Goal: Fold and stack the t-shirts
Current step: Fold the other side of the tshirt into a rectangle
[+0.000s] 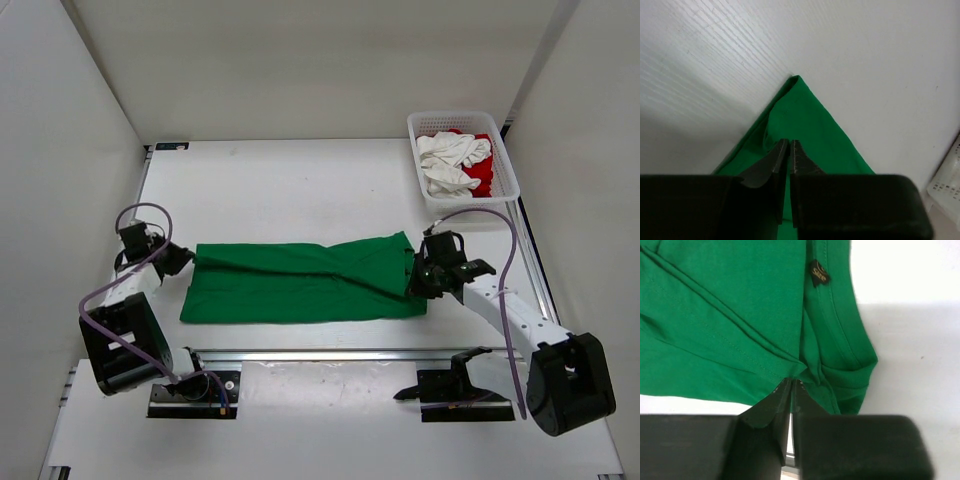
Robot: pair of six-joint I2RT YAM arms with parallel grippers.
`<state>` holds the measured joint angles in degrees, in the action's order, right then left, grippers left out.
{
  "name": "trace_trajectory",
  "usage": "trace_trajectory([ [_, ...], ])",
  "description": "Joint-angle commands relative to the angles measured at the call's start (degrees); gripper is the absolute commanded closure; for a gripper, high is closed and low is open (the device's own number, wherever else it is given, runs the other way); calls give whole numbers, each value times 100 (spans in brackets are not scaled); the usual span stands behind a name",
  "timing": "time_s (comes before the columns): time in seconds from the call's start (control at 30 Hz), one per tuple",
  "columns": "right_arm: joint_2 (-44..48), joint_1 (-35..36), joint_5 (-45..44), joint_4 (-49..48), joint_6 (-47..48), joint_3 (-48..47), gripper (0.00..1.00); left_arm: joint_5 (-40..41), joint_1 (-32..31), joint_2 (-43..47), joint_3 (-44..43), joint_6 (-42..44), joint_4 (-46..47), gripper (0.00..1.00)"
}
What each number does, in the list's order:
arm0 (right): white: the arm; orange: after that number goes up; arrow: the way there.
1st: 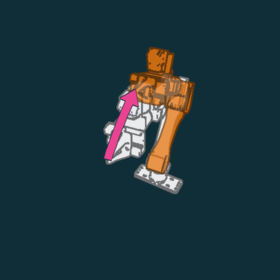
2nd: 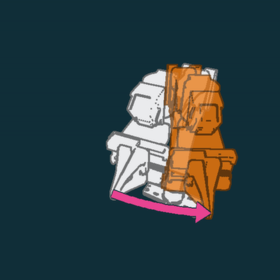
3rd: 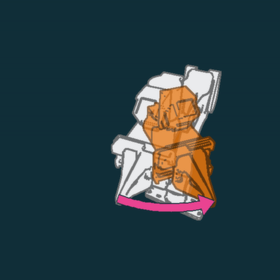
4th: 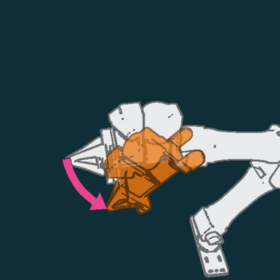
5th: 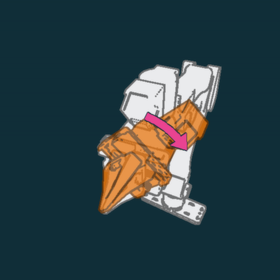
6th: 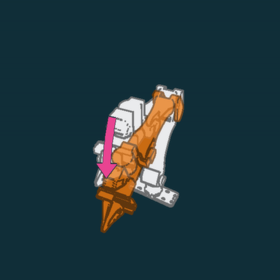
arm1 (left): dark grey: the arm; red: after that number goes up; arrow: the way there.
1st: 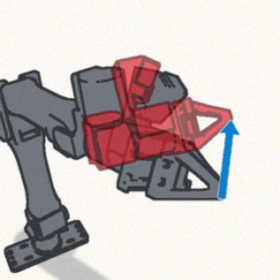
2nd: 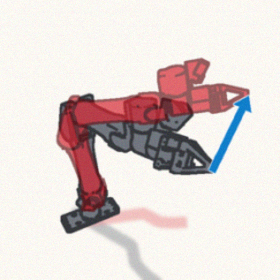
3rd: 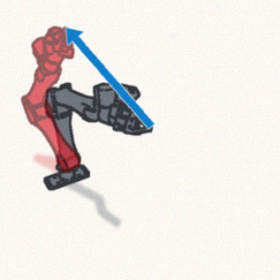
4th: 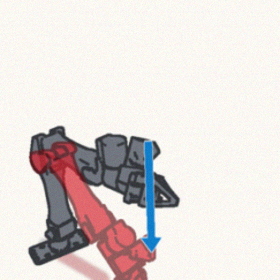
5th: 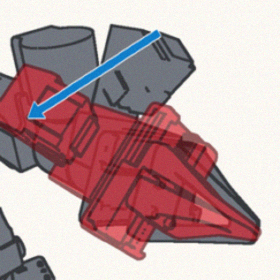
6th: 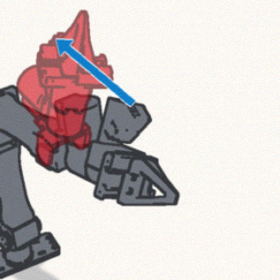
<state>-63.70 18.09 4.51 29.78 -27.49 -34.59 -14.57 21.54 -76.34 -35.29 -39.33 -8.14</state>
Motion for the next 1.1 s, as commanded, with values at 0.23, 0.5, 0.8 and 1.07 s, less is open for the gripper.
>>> trace_trajectory([
  [0.23,1034,457,-724,-419,-503,-540,68,207,193,1841,769,-936,1226,65],
  [0.5,-1441,951,726,-1957,59,-1559,99,463,-2820,1192,690,-980,1816,69],
  [0.8,-2919,943,849,-2485,463,-2087,67,253,-4350,523,997,-1024,2660,70],
  [1.07,-3253,1100,876,-2407,507,-2016,66,60,-4325,427,1498,-1077,3011,70],
])
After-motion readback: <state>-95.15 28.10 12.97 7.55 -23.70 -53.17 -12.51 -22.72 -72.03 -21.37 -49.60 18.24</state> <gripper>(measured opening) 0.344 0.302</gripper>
